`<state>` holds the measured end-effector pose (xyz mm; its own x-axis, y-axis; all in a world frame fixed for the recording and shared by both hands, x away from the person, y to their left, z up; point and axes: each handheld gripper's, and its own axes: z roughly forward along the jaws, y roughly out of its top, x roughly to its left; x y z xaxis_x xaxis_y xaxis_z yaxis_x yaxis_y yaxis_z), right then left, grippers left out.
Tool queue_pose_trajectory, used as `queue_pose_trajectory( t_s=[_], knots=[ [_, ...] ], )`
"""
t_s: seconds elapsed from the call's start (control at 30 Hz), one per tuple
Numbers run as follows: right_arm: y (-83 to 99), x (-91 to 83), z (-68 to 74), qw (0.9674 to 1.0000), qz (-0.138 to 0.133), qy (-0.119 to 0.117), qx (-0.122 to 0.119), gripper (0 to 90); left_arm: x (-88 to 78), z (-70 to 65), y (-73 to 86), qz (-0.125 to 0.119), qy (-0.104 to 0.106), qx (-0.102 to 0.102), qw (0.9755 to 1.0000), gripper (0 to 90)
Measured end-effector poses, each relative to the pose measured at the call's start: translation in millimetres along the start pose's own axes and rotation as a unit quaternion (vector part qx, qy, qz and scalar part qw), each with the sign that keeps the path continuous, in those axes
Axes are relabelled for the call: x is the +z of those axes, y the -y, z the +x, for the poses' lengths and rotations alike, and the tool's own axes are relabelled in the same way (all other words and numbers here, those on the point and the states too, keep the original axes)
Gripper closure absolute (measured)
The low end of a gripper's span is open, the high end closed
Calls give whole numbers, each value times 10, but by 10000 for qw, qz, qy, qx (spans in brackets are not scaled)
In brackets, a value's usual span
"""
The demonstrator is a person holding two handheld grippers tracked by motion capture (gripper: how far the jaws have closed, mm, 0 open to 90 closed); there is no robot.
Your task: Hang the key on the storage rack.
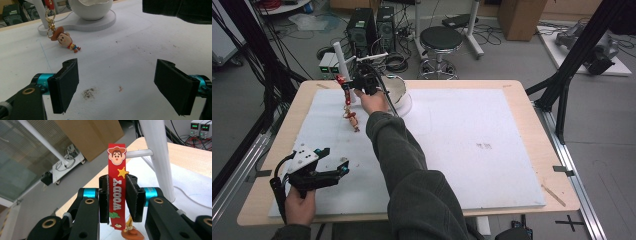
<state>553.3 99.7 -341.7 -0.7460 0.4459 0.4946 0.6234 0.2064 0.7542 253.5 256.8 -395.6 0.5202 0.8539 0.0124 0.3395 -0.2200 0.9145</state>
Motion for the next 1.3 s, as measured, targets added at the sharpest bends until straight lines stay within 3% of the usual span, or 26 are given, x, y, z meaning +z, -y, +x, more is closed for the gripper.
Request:
queue_pose_trajectory(
  t_s=[0.27, 0.37, 0.5, 0.9, 1.03, 1.3],
  knots=[
    [12, 14, -18, 9998, 32, 208, 73, 725, -3, 3, 0, -9, -7, 5, 10000, 204],
    [21, 3, -45, 9991, 110, 373, 147, 620, -2, 3, 0, -11, -6, 5, 10000, 204],
    [17, -27, -46, 9991, 118, 377, 156, 612, 1, 3, -1, 3, -5, 17, 10000, 204],
    [13, -227, 16, 9984, 171, 469, -252, 568, 16, -8, -3, 15, -10, 12, 10000, 204],
    [50, -349, 41, 9980, 39, 458, -438, 546, 23, -15, -6, 31, 11, 9, 10000, 204],
    [132, -599, 6, 9974, 48, 417, -580, 487, 34, -21, -7, 50, 25, 32, 10000, 204]
  ],
)
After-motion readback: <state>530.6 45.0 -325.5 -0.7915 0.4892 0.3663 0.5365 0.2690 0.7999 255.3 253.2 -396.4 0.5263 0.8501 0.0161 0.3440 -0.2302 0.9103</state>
